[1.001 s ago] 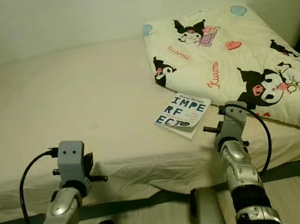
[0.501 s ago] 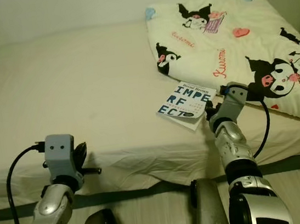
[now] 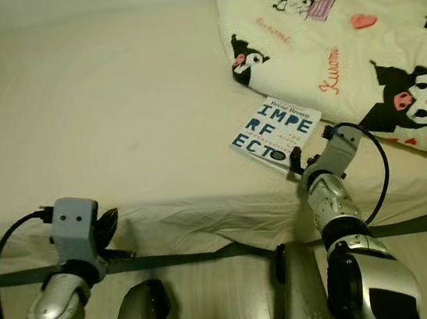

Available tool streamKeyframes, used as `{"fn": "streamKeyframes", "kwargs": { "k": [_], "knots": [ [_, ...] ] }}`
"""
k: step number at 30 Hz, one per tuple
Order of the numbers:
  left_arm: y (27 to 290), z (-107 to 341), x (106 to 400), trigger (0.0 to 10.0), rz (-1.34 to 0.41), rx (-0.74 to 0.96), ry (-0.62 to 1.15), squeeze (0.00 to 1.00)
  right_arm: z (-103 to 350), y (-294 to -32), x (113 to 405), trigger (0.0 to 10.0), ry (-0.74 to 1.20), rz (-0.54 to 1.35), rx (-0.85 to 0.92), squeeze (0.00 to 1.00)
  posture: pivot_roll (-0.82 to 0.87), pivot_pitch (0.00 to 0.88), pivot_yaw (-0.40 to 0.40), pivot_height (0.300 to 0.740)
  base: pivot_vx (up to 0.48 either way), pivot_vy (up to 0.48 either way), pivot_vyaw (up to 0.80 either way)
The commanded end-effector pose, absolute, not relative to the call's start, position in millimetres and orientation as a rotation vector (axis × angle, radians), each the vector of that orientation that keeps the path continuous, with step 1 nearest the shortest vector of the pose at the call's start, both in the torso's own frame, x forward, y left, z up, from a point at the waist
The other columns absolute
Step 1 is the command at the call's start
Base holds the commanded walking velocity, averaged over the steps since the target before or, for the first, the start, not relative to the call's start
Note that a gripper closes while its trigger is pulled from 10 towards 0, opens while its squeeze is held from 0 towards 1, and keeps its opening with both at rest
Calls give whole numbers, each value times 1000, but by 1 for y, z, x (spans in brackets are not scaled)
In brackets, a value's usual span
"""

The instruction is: Clean up the room

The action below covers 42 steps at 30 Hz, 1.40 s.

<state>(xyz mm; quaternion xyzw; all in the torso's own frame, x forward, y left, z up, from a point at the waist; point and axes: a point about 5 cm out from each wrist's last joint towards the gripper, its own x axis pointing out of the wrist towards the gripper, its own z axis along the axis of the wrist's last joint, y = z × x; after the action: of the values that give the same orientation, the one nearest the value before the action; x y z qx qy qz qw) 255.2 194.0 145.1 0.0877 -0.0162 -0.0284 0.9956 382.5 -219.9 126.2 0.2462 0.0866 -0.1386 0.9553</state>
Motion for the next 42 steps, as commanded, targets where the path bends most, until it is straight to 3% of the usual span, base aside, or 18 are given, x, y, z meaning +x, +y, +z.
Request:
{"fn": "streamKeyframes", "kwargs": {
  "k": [1, 8, 16, 17, 18, 19, 22, 30, 42],
  "knots": [
    [202, 140, 250, 10000, -39, 199, 7, 0, 113, -218, 378, 10000, 222, -293, 526, 1000, 140, 409, 55, 515, 0, 0, 0],
    [219, 157, 233, 10000, -25, 281, 4, 0, 111, -210, 378, 10000, 161, -214, 655, 1000, 228, 439, 79, 515, 0, 0, 0],
    [227, 166, 223, 10000, -14, 350, 3, 0, 103, -204, 375, 10000, 190, -203, 675, 1000, 259, 446, 84, 515, 0, 0, 0],
    [229, 169, 220, 10000, -15, 376, 5, 0, 102, -201, 375, 10000, 184, -201, 761, 776, 290, 444, 99, 515, 0, 0, 0],
    [230, 173, 217, 10000, -15, 392, 5, 0, 100, -195, 375, 10000, 179, -191, 857, 20, 298, 447, 105, 515, 0, 0, 0],
    [230, 173, 217, 10000, -15, 392, 5, 0, 100, -195, 375, 10000, 179, -191, 857, 20, 298, 447, 105, 515, 0, 0, 0],
    [231, 179, 213, 10000, -18, 420, 6, 0, 90, -168, 373, 10000, 237, -128, 1072, 0, 302, 456, 109, 515, 0, 0, 0],
    [230, 181, 213, 10000, -13, 425, 13, 0, 89, -147, 375, 10000, 324, -87, 1059, 0, 289, 454, 107, 515, 0, 0, 0],
    [224, 181, 213, 10000, -3, 407, 19, 0, 101, -145, 382, 10000, 352, -49, 978, 0, 277, 446, 98, 515, 0, 0, 0]
  ]
}}
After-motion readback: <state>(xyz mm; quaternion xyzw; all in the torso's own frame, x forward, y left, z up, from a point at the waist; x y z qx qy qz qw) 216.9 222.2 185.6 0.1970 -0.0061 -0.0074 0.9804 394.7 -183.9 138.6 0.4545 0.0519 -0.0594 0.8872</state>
